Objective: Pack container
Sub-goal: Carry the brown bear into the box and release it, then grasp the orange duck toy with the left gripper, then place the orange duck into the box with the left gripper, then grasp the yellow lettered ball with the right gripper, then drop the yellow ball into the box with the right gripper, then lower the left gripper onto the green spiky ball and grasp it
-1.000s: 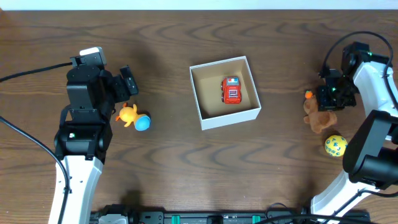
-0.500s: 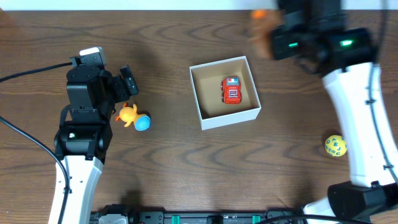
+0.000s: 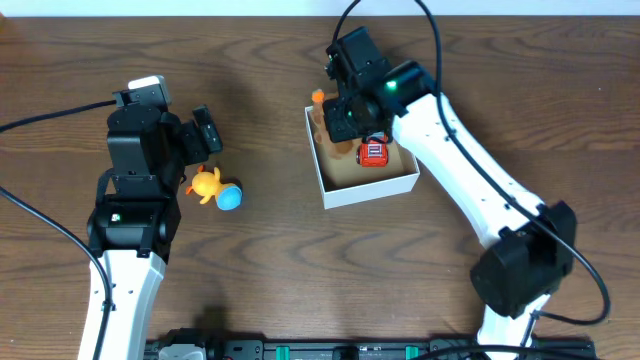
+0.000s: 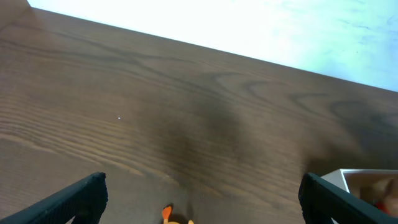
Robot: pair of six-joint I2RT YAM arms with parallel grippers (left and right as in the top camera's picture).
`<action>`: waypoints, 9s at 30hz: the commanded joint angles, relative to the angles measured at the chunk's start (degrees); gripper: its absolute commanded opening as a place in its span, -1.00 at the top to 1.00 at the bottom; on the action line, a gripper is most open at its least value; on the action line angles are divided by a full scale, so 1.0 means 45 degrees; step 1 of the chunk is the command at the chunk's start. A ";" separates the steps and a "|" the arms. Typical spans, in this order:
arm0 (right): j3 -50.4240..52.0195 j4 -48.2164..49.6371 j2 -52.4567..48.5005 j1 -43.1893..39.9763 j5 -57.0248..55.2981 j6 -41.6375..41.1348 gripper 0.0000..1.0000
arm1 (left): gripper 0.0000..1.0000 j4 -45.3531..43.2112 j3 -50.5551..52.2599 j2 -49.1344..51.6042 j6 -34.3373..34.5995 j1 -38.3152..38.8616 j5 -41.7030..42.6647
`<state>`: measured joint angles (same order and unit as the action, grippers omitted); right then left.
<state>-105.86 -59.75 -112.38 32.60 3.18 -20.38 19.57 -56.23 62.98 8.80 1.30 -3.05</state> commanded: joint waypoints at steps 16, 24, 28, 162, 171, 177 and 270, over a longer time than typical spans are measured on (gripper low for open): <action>-0.0272 0.1054 -0.2283 -0.0199 0.2021 0.0165 -0.07 | -0.96 0.0204 -0.0321 -0.0063 0.0019 -0.0010 -0.0151; -0.2050 0.0563 -0.1904 -0.1423 0.2011 0.0432 -0.92 | -0.96 0.0209 -0.0321 -0.0063 0.0019 -0.0010 -0.0151; -0.2924 -0.0325 -0.1608 -0.2365 0.1569 0.0996 -0.99 | -0.96 0.0209 -0.0321 -0.0063 0.0019 -0.0010 -0.0146; 0.7577 -0.3041 0.5377 -1.3444 -0.0578 -0.0520 -0.98 | -0.96 0.5838 -0.5081 0.4396 0.2409 -0.0908 0.1394; 1.1215 0.0573 0.5377 -1.3449 -0.0568 -0.0753 -0.98 | -0.96 0.5843 -0.5081 0.4396 0.2409 -0.0903 0.1399; 1.2235 0.2671 0.5377 -1.3444 -0.0622 -0.0748 -0.86 | -0.96 0.5877 -0.5081 0.4396 0.2409 -0.0903 0.1394; 0.2050 -0.1904 0.2419 -1.0190 -0.0180 0.2841 -0.99 | -0.96 1.1152 -0.5061 0.4396 0.5377 -0.1302 -0.0879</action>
<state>-95.64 -67.57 -102.89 -11.31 2.33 -8.10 67.64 -78.67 83.09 27.66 -2.98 -2.68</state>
